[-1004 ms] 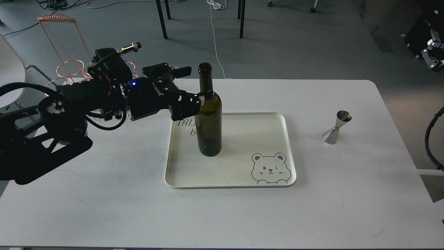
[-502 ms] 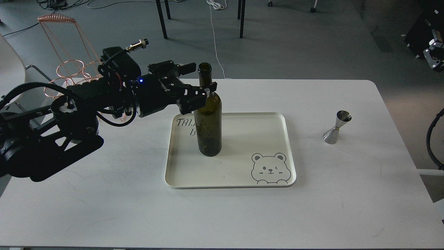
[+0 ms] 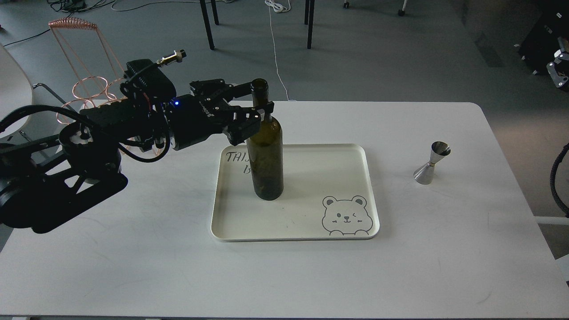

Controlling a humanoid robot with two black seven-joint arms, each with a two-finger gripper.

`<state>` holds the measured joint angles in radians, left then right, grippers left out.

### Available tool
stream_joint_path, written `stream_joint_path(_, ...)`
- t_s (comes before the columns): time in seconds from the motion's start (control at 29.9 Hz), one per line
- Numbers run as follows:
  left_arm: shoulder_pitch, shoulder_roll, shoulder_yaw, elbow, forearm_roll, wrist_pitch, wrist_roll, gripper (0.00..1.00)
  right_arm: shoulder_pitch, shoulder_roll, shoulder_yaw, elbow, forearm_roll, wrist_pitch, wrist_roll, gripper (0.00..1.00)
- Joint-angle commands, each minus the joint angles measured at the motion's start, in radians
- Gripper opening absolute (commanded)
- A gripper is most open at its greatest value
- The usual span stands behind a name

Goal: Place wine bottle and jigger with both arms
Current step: 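Close the left gripper around the bottle neck, then lift the bottle and carry it over the copper wine rack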

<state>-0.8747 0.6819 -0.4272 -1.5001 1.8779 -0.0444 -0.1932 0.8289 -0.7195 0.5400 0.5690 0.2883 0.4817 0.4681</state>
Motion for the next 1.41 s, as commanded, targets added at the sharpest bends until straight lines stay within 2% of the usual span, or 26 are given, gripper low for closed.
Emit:
stream_joint_path(0.0, -0.001, 0.001, -0.001, -0.002, 0.001, 0.0, 0.0, 0.55, 0.001, -0.001, 0.0, 0.0, 0.0, 0.0, 0.0, 0.99)
stream_joint_path(0.17, -0.001, 0.001, -0.001, -0.003, 0.001, 0.0, 0.0, 0.45, 0.001, -0.003, 0.0, 0.0, 0.0, 0.0, 0.0, 0.99)
stream_joint_path(0.9, -0.001, 0.018, -0.001, -0.026, 0.001, 0.009, -0.005, 0.25, 0.009, -0.017, -0.002, 0.0, -0.008, 0.002, 0.0, 0.99)
stream_joint_path(1.17, -0.004, 0.057, -0.025, -0.072, -0.003, 0.038, -0.011, 0.19, 0.01, -0.021, 0.0, 0.0, -0.008, 0.002, 0.0, 0.99)
stream_joint_path(1.37, -0.003, 0.142, -0.113, -0.081, -0.02, 0.035, -0.067, 0.18, 0.012, -0.021, 0.0, 0.0, -0.008, 0.002, 0.0, 0.99)
